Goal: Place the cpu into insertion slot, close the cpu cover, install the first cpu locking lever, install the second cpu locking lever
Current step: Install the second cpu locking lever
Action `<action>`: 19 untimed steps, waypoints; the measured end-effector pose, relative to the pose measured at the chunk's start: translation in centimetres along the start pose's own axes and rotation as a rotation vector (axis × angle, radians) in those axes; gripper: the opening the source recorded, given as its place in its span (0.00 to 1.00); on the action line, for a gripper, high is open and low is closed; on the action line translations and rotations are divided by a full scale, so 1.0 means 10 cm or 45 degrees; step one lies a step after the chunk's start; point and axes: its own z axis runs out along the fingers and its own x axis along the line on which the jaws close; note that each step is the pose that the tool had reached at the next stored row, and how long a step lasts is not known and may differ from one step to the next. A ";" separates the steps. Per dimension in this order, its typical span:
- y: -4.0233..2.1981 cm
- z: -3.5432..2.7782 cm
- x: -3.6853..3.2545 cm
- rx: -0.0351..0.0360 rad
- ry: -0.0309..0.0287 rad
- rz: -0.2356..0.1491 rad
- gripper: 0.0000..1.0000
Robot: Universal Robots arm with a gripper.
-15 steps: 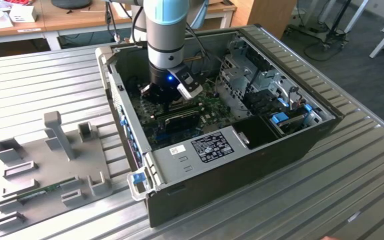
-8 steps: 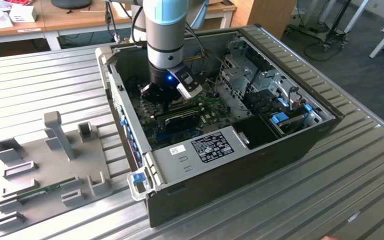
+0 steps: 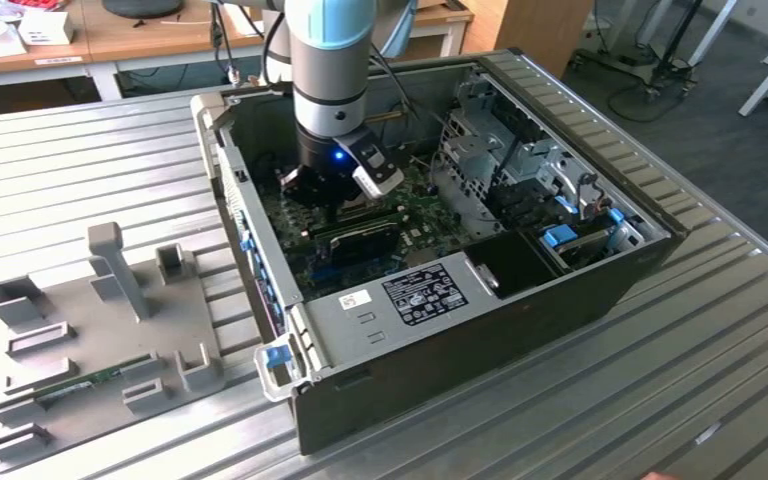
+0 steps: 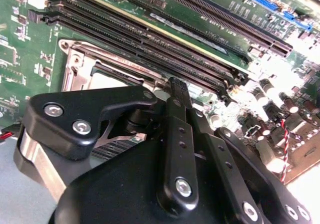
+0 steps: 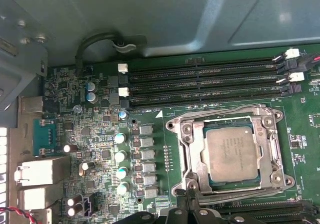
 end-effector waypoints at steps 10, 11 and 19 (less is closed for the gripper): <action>-0.002 0.002 0.022 -0.0087 -0.0006 0.000 0.10; -0.002 0.002 0.023 -0.0092 -0.0006 0.000 0.10; -0.005 0.011 0.033 -0.0120 -0.0004 0.000 0.10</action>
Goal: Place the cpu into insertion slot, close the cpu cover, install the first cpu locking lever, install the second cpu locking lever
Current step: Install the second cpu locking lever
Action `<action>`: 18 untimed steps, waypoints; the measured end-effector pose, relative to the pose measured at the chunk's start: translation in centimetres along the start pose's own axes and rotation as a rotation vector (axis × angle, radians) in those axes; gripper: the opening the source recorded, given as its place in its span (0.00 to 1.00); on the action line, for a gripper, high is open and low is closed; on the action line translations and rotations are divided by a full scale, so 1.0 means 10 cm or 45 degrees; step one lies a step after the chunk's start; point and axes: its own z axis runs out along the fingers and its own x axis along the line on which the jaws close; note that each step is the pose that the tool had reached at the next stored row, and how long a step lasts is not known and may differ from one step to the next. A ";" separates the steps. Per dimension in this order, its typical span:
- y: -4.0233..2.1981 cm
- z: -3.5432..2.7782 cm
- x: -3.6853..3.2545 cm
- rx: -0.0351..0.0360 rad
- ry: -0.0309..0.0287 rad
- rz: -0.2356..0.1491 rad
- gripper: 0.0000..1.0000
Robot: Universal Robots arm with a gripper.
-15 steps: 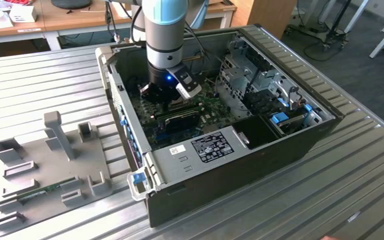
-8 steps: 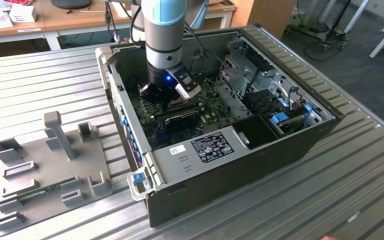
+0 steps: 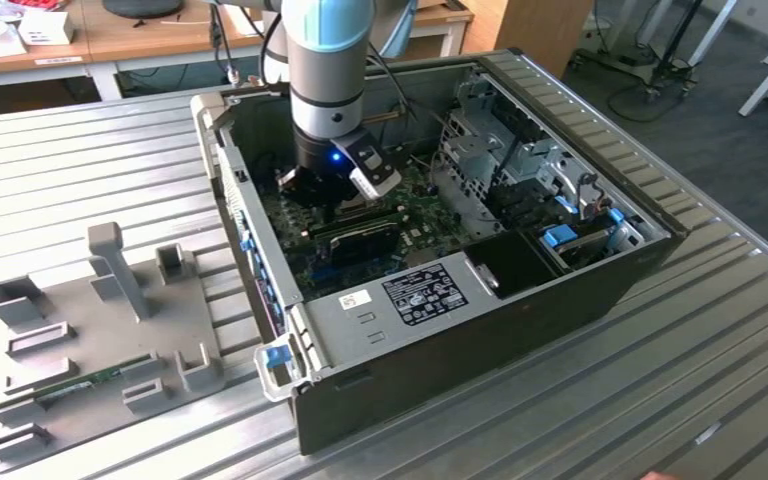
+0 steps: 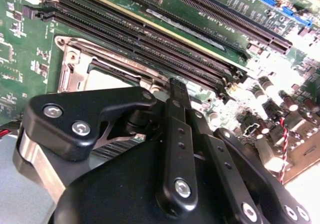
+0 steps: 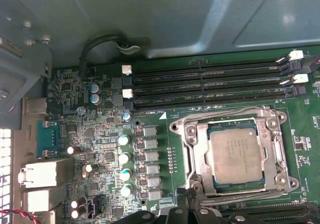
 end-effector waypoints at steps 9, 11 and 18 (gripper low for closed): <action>-0.001 0.015 0.001 -0.0006 -0.0001 0.000 0.10; -0.001 0.016 0.002 -0.0007 -0.0003 0.000 0.10; -0.005 0.014 0.042 -0.0008 -0.0009 0.000 0.10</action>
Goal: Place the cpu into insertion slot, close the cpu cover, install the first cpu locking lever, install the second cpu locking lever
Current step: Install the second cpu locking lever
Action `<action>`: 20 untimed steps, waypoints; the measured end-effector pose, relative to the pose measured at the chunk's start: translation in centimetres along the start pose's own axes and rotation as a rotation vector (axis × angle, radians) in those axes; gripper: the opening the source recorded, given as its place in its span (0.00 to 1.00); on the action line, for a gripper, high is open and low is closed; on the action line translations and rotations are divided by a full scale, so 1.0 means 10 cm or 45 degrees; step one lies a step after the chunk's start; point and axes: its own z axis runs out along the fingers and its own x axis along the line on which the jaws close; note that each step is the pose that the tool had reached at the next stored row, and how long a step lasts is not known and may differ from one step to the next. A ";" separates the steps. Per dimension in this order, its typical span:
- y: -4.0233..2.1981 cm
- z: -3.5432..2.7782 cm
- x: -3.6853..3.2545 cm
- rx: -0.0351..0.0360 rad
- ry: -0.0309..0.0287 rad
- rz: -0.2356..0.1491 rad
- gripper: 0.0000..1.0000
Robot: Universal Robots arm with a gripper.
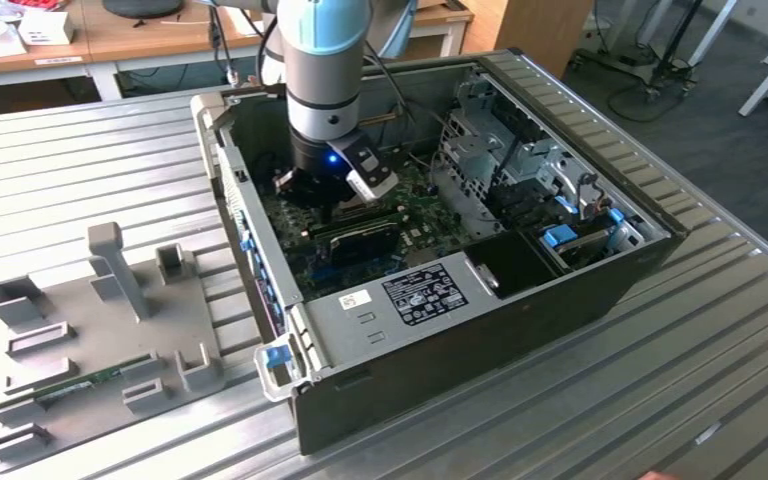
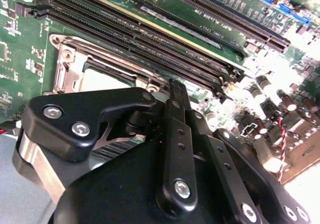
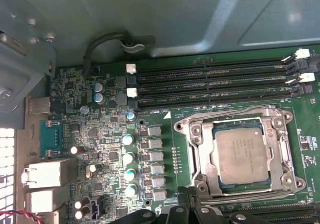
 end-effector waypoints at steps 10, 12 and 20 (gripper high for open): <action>-0.004 0.024 0.011 0.0000 0.0000 0.000 0.10; -0.004 0.024 0.011 0.0001 0.0001 0.000 0.10; 0.000 -0.002 0.010 -0.0006 -0.0001 0.000 0.10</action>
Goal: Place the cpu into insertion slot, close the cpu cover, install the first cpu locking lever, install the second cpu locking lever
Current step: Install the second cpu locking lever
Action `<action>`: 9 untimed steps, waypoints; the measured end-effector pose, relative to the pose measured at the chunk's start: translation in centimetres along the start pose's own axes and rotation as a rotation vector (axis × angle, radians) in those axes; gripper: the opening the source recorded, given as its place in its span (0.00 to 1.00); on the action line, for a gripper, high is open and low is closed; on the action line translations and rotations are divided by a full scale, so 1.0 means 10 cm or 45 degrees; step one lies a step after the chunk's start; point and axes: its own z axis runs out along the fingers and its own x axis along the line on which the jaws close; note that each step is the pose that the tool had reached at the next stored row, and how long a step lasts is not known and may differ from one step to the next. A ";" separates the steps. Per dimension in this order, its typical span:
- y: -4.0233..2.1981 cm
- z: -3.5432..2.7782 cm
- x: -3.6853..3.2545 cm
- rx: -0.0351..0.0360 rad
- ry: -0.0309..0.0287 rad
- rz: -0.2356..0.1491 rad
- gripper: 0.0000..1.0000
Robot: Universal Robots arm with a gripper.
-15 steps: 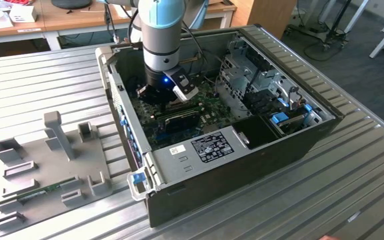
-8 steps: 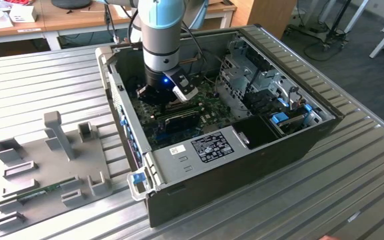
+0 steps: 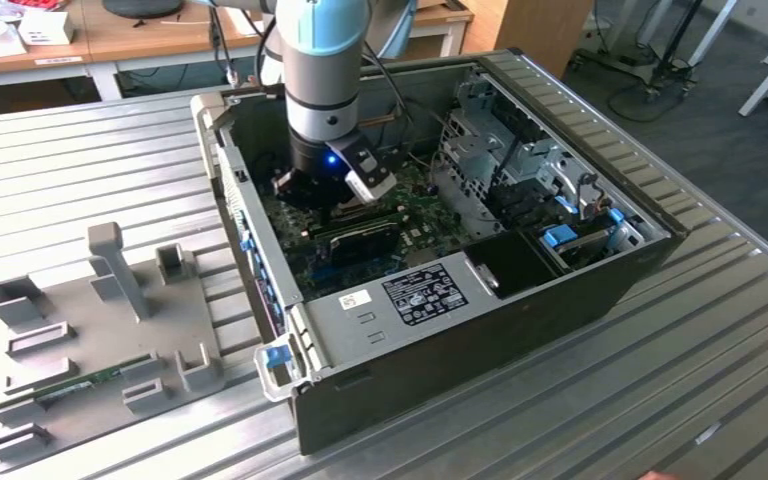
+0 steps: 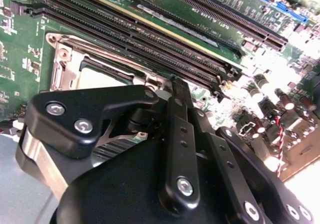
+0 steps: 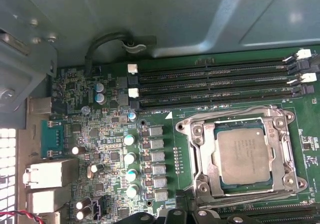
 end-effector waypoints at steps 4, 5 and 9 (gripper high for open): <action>0.003 -0.037 -0.001 0.0006 0.0001 0.000 0.10; 0.005 -0.047 -0.002 0.0006 0.0002 0.000 0.10; 0.011 -0.099 -0.004 0.0006 0.0002 0.000 0.10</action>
